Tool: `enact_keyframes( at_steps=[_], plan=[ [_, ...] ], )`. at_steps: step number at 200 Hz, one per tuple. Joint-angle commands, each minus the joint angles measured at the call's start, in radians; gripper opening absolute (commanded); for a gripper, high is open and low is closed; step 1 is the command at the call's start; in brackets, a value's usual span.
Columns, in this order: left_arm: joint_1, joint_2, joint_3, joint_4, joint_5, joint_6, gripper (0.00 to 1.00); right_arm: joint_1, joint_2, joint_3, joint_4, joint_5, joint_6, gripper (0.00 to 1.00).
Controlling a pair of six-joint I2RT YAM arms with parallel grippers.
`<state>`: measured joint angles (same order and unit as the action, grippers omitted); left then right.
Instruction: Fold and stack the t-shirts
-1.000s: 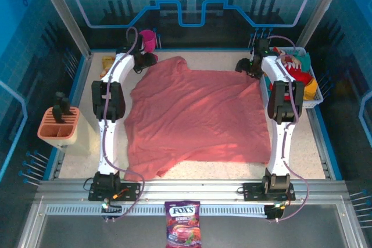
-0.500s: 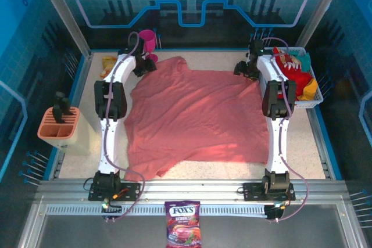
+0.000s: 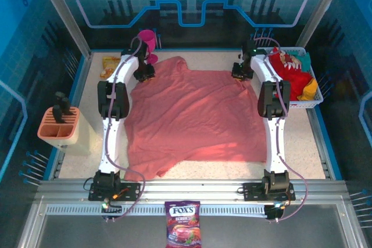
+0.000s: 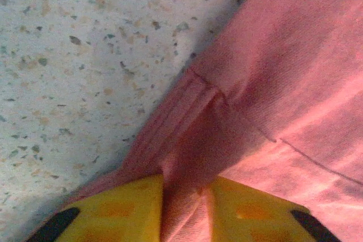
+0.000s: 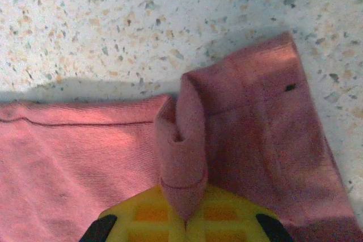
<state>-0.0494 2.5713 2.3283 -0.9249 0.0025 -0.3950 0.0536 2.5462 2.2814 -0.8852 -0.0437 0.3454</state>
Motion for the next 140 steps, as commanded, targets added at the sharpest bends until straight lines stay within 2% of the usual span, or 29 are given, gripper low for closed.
enact_keyframes(
  at_steps=[1,6,15,73,101,110,118,132,140],
  plan=[
    [0.015,-0.008,-0.034,-0.060,-0.027,-0.010,0.10,0.006,-0.089,-0.067,0.007,0.017,0.015,0.00],
    [0.020,-0.019,-0.052,-0.058,-0.028,-0.013,0.04,0.007,-0.108,-0.097,0.022,0.018,0.022,0.00],
    [0.030,-0.045,-0.090,-0.056,-0.029,-0.015,0.00,0.006,-0.142,-0.147,0.043,0.021,0.036,0.00],
    [0.050,-0.274,-0.489,0.033,-0.026,-0.040,0.00,0.009,-0.312,-0.447,0.107,0.034,0.132,0.00],
    [0.049,-0.381,-0.694,0.084,0.012,-0.058,0.00,0.004,-0.375,-0.574,0.159,0.042,0.137,0.01],
    [0.047,-0.412,-0.747,0.088,0.015,-0.058,0.00,0.000,-0.383,-0.589,0.158,0.032,0.129,0.04],
    [0.042,-0.444,-0.793,0.098,0.014,-0.056,0.00,-0.003,-0.389,-0.592,0.151,0.022,0.120,0.13],
    [0.036,-0.494,-0.849,0.105,0.018,-0.052,0.00,-0.006,-0.408,-0.592,0.148,0.007,0.104,0.20],
    [0.034,-0.516,-0.861,0.096,0.020,-0.049,0.10,-0.010,-0.424,-0.590,0.151,0.006,0.096,0.31]
  ],
)
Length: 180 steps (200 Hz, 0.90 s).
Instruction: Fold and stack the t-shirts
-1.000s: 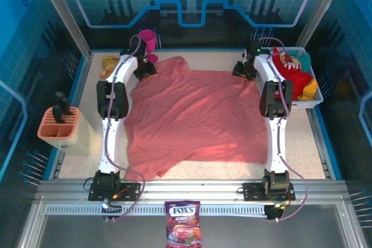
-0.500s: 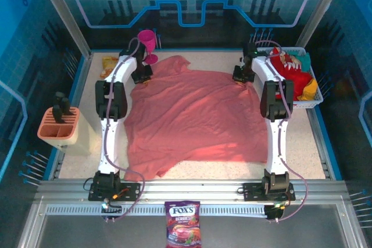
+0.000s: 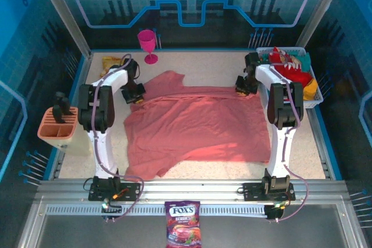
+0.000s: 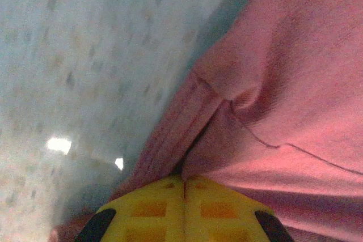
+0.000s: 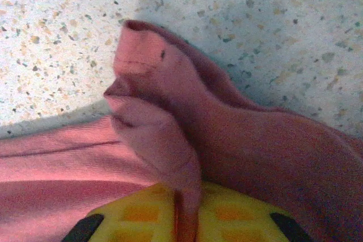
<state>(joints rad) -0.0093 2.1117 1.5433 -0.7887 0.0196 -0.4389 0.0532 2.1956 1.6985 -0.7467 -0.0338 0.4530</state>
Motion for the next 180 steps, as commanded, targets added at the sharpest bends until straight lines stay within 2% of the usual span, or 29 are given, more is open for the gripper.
enact_keyframes(
  at_steps=[1,12,29,36,76,115,143,180],
  plan=[
    [-0.006,-0.058,-0.077,-0.041,0.002,-0.005,0.12,-0.009,-0.076,-0.007,0.014,-0.003,-0.014,0.33],
    [-0.006,-0.087,-0.069,-0.056,-0.011,-0.002,0.33,-0.013,-0.098,0.005,0.018,0.005,-0.023,0.53],
    [-0.003,-0.118,-0.012,-0.058,-0.025,0.006,0.53,-0.018,-0.109,0.049,0.008,0.024,-0.046,0.64],
    [-0.001,-0.118,0.025,-0.056,-0.030,0.014,0.56,-0.020,-0.104,0.073,-0.004,0.032,-0.054,0.67],
    [0.029,0.030,0.321,-0.097,-0.035,0.051,0.53,-0.032,-0.041,0.183,-0.064,0.093,-0.091,0.72],
    [0.057,0.198,0.526,-0.132,0.016,0.048,0.49,-0.035,0.081,0.331,-0.150,0.094,-0.131,0.66],
    [0.053,0.235,0.507,-0.098,0.079,0.032,0.49,-0.031,0.125,0.358,-0.147,-0.020,-0.171,0.62],
    [0.032,0.261,0.462,-0.072,0.111,0.023,0.49,0.000,0.208,0.400,-0.167,-0.054,-0.199,0.48]
  ],
)
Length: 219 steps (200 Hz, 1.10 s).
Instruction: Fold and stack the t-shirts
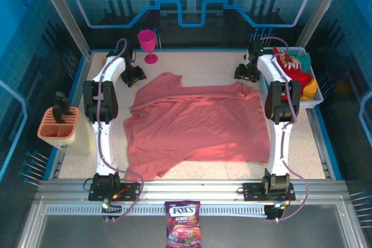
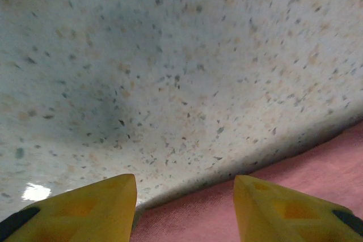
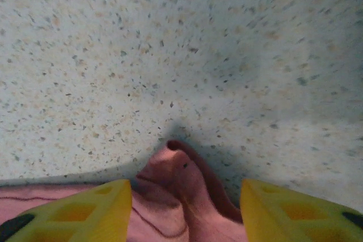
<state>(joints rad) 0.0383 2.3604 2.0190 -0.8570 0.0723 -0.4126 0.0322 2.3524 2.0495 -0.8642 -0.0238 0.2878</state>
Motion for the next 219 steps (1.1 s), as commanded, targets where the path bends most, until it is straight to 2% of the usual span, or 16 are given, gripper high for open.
enact_keyframes(
  at_steps=[1,29,50,85,102,130,141,165,194,219],
  plan=[
    [-0.016,0.013,-0.014,-0.004,0.059,-0.003,0.49,0.021,0.053,0.050,-0.051,-0.066,-0.034,0.47],
    [-0.027,0.025,-0.041,0.016,0.095,-0.022,0.48,0.031,0.045,0.021,-0.042,-0.053,-0.020,0.34],
    [-0.039,0.025,-0.065,0.050,0.119,-0.042,0.47,0.032,0.017,-0.025,-0.008,-0.049,-0.007,0.17],
    [-0.067,0.034,-0.080,0.088,0.185,-0.085,0.43,0.029,-0.002,-0.049,0.007,-0.044,0.006,0.08],
    [-0.076,0.027,-0.105,0.124,0.201,-0.107,0.34,0.027,-0.013,-0.063,0.018,-0.050,0.016,0.00],
    [-0.088,-0.034,-0.165,0.201,0.166,-0.125,0.10,0.022,-0.042,-0.100,0.042,-0.058,0.029,0.00],
    [-0.100,-0.066,-0.177,0.205,0.126,-0.109,0.03,0.017,-0.061,-0.116,0.051,-0.058,0.038,0.00],
    [-0.164,-0.152,-0.205,0.174,-0.025,-0.041,0.00,0.007,-0.094,-0.159,0.078,-0.073,0.056,0.00],
    [-0.327,-0.268,-0.313,0.156,-0.309,0.031,0.00,0.000,-0.123,-0.189,0.095,-0.077,0.066,0.00],
    [-0.491,-0.338,-0.431,0.147,-0.528,0.007,0.00,-0.005,-0.135,-0.204,0.103,-0.085,0.075,0.00]
  ],
)
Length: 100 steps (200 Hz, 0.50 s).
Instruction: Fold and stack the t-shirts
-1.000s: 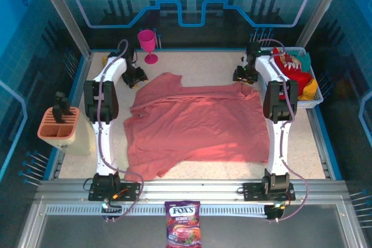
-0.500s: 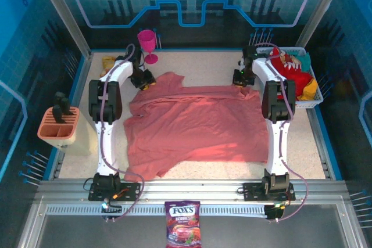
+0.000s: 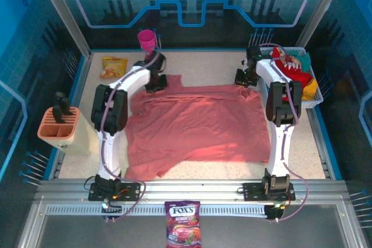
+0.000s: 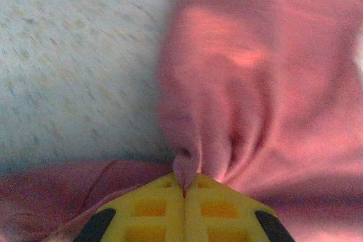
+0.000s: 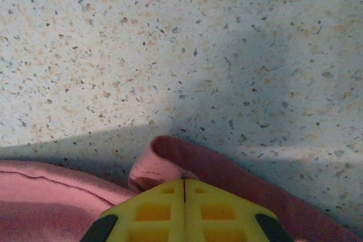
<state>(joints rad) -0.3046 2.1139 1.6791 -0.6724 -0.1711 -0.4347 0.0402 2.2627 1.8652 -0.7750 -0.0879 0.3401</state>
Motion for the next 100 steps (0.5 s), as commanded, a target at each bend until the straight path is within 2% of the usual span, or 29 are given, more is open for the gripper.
enact_keyframes(
  at_steps=[1,7,20,37,44,53,56,72,93,100],
  plan=[
    [-0.158,-0.094,-0.096,-0.039,-0.293,0.028,0.00,-0.014,-0.046,-0.020,0.014,-0.022,0.023,0.00],
    [-0.204,-0.102,-0.117,-0.044,-0.354,0.031,0.00,-0.016,-0.047,-0.020,0.014,-0.025,0.023,0.00],
    [-0.298,-0.094,-0.142,-0.068,-0.473,0.041,0.11,-0.018,-0.047,-0.020,0.016,-0.027,0.023,0.00],
    [-0.363,-0.059,-0.145,-0.122,-0.488,0.032,0.20,-0.020,-0.043,-0.018,0.014,-0.033,0.023,0.00],
    [-0.369,-0.051,-0.153,-0.129,-0.467,0.031,0.27,-0.020,-0.042,-0.018,0.015,-0.038,0.026,0.00],
    [-0.364,-0.055,-0.162,-0.139,-0.437,0.024,0.46,-0.020,-0.042,-0.018,0.017,-0.044,0.028,0.00],
    [-0.359,-0.060,-0.164,-0.142,-0.428,0.019,0.48,-0.020,-0.041,-0.018,0.017,-0.046,0.028,0.00],
    [-0.316,-0.129,-0.180,-0.122,-0.352,0.018,0.54,-0.022,-0.040,-0.021,0.017,-0.052,0.028,0.00],
    [-0.251,-0.244,-0.193,-0.063,-0.238,0.038,0.67,-0.022,-0.045,-0.030,0.017,-0.049,0.027,0.00],
    [-0.229,-0.276,-0.195,-0.044,-0.196,0.045,0.68,-0.021,-0.048,-0.034,0.019,-0.047,0.026,0.00]
  ],
)
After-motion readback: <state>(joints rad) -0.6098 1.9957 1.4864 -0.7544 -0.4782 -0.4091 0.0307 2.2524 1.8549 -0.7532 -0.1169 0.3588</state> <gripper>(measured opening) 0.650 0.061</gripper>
